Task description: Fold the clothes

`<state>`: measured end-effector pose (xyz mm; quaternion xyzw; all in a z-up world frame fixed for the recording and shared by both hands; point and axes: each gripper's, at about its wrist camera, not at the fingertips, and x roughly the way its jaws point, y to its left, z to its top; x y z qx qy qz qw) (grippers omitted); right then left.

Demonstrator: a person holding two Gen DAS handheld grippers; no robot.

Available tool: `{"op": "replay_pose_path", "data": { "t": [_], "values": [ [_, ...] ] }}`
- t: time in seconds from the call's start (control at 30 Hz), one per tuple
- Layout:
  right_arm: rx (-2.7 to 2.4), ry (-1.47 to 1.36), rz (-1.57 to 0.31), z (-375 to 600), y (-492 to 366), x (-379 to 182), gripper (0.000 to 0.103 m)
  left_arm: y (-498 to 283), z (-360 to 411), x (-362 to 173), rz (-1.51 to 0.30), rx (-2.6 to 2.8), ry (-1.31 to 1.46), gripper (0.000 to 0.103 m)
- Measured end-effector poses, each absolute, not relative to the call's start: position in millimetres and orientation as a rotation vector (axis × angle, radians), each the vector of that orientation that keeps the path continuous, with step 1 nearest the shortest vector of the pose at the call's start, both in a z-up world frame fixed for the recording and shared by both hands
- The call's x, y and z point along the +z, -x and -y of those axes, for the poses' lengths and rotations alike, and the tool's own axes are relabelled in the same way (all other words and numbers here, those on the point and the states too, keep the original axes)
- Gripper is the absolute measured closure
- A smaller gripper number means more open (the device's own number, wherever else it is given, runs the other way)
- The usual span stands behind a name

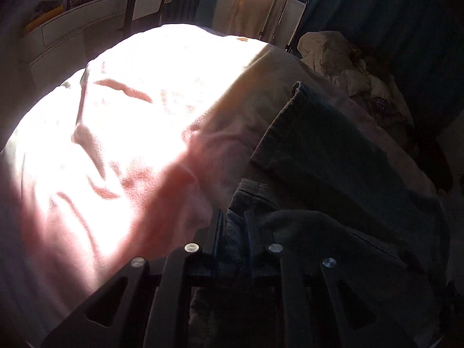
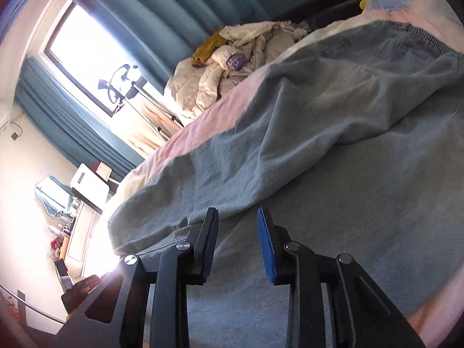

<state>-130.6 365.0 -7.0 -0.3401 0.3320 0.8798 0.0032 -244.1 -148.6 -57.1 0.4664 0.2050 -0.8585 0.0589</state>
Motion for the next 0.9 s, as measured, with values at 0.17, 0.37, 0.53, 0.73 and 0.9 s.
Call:
{"op": "replay_pose_path", "data": {
  "t": [0.17,0.37,0.53,0.73,0.9],
  "values": [
    [2.682,0.921,-1.126,-447.2,70.2,12.4,0.073,190.5,153.3,-48.8,-1.039,-2.563,-1.477,0.084],
    [2.556,0.899,-0.966,-561.7,8.0,12.9,0.071,137.8,141.6,-53.2,-1.336,-2.487,-1.502,0.076],
    [2.474,0.857,-0.991,-641.7,-27.2,0.0,0.035,116.3,126.3,-84.8,-1.537,-2.349,-1.563,0.072],
    [2.334,0.752,-1.323,-718.8,-51.7,-39.0,0.025,121.8,113.8,-118.2,-1.682,-2.228,-1.585,0.050],
    [2.222,0.693,-1.479,-759.5,-50.6,-75.9,0.025,127.7,103.8,-137.9,-1.764,-2.169,-1.603,0.049]
  ]
}}
